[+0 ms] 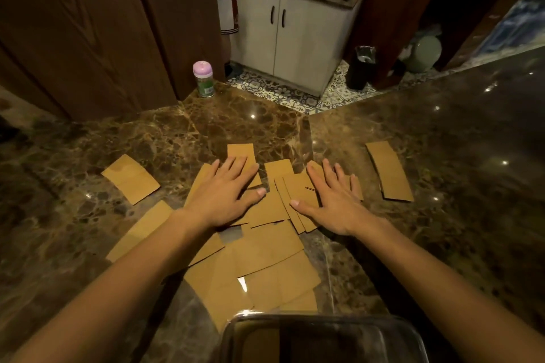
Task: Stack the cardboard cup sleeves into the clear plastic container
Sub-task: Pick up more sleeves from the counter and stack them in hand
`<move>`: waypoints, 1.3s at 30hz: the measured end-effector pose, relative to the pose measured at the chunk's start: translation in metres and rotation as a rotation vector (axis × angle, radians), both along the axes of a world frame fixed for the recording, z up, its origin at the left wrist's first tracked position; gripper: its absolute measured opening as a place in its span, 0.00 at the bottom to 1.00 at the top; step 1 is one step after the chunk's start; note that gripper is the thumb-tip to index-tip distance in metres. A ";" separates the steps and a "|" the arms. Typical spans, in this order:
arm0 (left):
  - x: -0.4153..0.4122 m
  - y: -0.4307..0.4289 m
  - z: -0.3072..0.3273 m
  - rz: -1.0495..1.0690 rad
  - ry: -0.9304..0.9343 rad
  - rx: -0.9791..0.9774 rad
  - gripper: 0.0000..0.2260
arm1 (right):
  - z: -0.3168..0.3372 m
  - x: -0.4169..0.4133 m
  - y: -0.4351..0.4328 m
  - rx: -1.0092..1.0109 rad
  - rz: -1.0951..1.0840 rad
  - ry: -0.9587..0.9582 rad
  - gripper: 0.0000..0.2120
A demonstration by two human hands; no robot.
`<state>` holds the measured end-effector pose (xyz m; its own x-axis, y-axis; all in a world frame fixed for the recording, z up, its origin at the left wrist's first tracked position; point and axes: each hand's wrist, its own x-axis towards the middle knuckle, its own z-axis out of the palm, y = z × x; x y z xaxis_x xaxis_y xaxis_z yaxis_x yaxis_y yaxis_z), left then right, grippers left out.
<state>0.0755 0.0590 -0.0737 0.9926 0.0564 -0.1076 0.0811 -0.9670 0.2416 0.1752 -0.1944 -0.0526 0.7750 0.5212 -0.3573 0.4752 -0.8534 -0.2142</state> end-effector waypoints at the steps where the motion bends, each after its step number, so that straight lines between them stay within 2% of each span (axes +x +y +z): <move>1: -0.006 -0.007 -0.002 -0.015 -0.014 0.011 0.34 | 0.000 -0.004 0.000 0.003 -0.001 -0.005 0.47; 5: -0.021 -0.020 -0.004 -0.005 -0.040 -0.005 0.33 | 0.002 -0.019 0.000 -0.004 0.003 -0.005 0.45; 11: -0.033 -0.027 -0.005 0.009 -0.127 -0.047 0.31 | 0.014 -0.037 -0.005 -0.015 0.037 -0.001 0.55; 16: -0.031 -0.028 -0.001 0.043 -0.182 -0.081 0.27 | 0.023 -0.031 -0.007 0.096 -0.033 -0.106 0.41; 18: -0.031 -0.029 -0.001 0.044 -0.209 -0.075 0.25 | 0.027 -0.029 -0.006 0.076 -0.056 -0.112 0.43; 21: -0.031 -0.032 0.000 0.046 -0.270 -0.057 0.24 | 0.031 -0.031 0.001 0.007 -0.084 -0.132 0.51; 24: -0.031 -0.036 0.007 0.036 -0.314 -0.042 0.22 | 0.030 -0.031 0.012 0.010 -0.125 -0.086 0.48; 29: -0.032 -0.050 0.017 0.039 -0.332 -0.072 0.18 | 0.031 -0.034 0.023 0.129 -0.251 0.041 0.44; 32: -0.030 -0.058 0.021 0.086 -0.313 -0.183 0.16 | 0.032 -0.032 0.020 0.222 -0.283 0.068 0.39; 36: -0.031 -0.066 0.032 0.182 -0.331 -0.417 0.17 | 0.038 -0.028 0.004 0.449 -0.390 0.129 0.36; 39: -0.034 -0.075 0.046 0.281 -0.342 -0.535 0.21 | 0.042 -0.028 -0.008 0.755 -0.446 0.295 0.25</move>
<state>0.0414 -0.0159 -0.0273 0.9314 0.3422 0.1240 0.1450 -0.6611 0.7361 0.1467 -0.2026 -0.0103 0.8914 0.3717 -0.2594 -0.0262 -0.5290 -0.8482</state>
